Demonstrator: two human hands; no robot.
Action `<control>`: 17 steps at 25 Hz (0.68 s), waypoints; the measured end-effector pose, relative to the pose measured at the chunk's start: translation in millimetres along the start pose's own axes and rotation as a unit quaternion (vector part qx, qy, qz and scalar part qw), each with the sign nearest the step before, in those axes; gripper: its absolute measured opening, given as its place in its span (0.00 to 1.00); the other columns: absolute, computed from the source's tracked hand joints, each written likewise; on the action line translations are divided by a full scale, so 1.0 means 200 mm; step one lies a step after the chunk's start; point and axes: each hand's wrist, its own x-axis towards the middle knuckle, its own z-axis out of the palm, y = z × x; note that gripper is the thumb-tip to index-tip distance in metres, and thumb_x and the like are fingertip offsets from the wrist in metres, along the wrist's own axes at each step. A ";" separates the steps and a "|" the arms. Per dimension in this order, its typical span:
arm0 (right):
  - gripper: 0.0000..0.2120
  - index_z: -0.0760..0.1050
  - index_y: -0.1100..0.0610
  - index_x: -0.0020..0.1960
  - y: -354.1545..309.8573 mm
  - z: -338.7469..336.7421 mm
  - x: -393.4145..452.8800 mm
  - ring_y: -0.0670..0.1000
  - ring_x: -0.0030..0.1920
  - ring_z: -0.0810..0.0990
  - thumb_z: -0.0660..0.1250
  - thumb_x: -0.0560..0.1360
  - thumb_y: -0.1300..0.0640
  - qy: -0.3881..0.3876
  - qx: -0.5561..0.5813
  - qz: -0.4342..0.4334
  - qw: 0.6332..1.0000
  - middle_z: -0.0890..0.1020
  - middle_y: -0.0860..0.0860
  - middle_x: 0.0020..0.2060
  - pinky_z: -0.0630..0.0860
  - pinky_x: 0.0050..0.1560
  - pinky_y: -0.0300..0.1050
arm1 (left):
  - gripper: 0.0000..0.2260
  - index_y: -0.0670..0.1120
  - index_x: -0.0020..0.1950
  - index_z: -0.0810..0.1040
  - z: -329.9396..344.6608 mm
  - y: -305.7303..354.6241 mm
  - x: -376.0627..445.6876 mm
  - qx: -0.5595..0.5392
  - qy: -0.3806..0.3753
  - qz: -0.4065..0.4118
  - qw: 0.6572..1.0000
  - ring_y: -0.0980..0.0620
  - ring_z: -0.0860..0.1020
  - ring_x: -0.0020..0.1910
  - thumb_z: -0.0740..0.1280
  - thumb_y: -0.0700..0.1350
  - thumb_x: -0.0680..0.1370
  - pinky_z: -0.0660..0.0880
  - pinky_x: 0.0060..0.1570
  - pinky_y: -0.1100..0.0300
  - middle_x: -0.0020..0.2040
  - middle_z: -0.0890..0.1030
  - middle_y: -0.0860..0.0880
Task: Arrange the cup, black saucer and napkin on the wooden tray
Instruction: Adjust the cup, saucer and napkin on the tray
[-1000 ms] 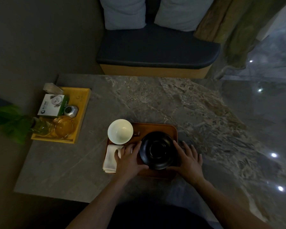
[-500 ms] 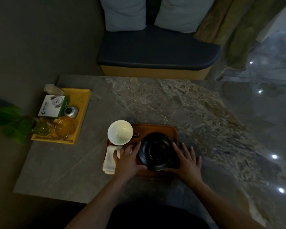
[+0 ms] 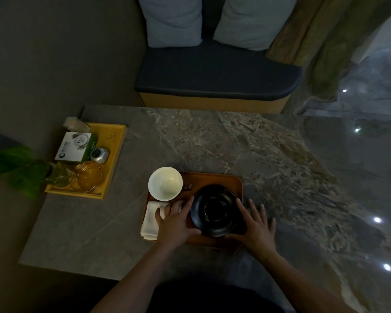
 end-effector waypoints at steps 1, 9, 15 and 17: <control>0.51 0.33 0.27 0.71 0.00 0.00 0.00 0.56 0.78 0.37 0.66 0.62 0.25 0.000 0.002 0.000 1.000 0.46 0.48 0.80 0.41 0.72 0.71 | 0.46 0.65 0.77 0.45 0.00 0.00 0.00 -0.001 -0.001 -0.001 1.000 0.45 0.53 0.76 0.70 0.66 0.67 0.45 0.72 0.35 0.76 0.57 0.53; 0.51 0.32 0.27 0.70 0.00 0.00 -0.01 0.56 0.78 0.38 0.65 0.62 0.24 0.000 0.007 -0.002 1.000 0.46 0.48 0.80 0.42 0.72 0.71 | 0.46 0.65 0.77 0.45 -0.01 0.00 0.00 -0.005 -0.005 -0.001 1.000 0.45 0.54 0.76 0.71 0.65 0.68 0.43 0.71 0.34 0.76 0.58 0.53; 0.51 0.33 0.26 0.71 -0.03 0.03 -0.03 0.54 0.78 0.38 0.65 0.61 0.24 0.012 0.008 0.015 1.000 0.47 0.47 0.80 0.42 0.72 0.71 | 0.46 0.65 0.77 0.45 -0.02 -0.02 0.02 0.002 -0.011 0.016 1.000 0.45 0.55 0.76 0.71 0.65 0.68 0.43 0.71 0.34 0.75 0.59 0.53; 0.51 0.33 0.26 0.70 -0.02 0.03 -0.03 0.54 0.78 0.39 0.65 0.60 0.24 0.012 0.003 0.019 1.000 0.48 0.47 0.80 0.43 0.72 0.71 | 0.46 0.64 0.77 0.44 -0.02 -0.02 0.02 0.003 -0.011 0.024 1.000 0.45 0.55 0.76 0.71 0.65 0.68 0.43 0.71 0.34 0.76 0.59 0.53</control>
